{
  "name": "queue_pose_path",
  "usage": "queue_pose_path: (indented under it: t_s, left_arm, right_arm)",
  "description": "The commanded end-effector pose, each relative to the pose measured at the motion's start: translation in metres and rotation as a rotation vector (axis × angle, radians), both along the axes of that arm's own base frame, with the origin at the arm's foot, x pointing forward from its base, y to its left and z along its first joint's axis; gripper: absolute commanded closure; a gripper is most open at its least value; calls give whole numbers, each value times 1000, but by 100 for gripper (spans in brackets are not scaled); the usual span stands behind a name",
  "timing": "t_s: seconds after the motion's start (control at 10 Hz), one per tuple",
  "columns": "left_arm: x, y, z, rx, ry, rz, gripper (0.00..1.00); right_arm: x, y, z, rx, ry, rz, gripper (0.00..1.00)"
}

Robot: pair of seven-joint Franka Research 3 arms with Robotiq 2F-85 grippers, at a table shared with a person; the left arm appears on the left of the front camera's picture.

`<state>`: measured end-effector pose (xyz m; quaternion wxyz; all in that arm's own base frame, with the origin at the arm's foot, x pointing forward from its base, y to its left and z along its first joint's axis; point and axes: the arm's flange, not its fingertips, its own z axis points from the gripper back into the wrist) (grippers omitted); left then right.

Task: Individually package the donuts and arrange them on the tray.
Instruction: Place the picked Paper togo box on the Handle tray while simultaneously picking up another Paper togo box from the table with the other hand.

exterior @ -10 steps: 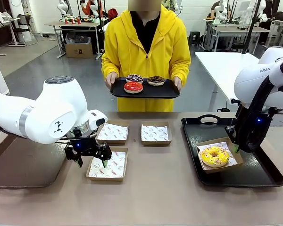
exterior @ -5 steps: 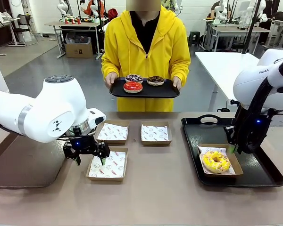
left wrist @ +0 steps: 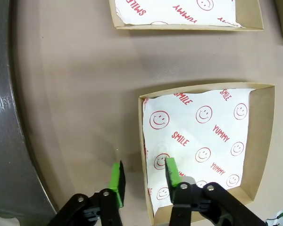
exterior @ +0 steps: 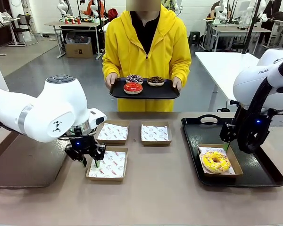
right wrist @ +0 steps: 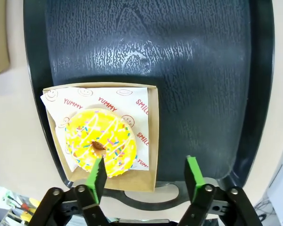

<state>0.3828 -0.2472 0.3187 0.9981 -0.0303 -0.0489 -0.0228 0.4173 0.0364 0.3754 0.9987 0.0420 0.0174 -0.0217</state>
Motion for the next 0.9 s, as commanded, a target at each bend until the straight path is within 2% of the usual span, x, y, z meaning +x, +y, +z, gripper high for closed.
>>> queue_pose_path:
  t_s: [0.0,0.1,0.6,0.8]
  left_arm:
    - [6,-4,0,22,1,22,93]
    - [5,-4,1,20,-1,23,100]
    - [7,-3,2,26,13,25,100]
    - [7,-3,7,25,25,25,100]
  right_arm:
    - [-2,1,-6,39,-13,15,0]
    - [-3,1,-6,43,-13,18,0]
    - [-6,-4,-5,50,-9,24,0]
    - [-11,-9,5,34,-17,30,0]
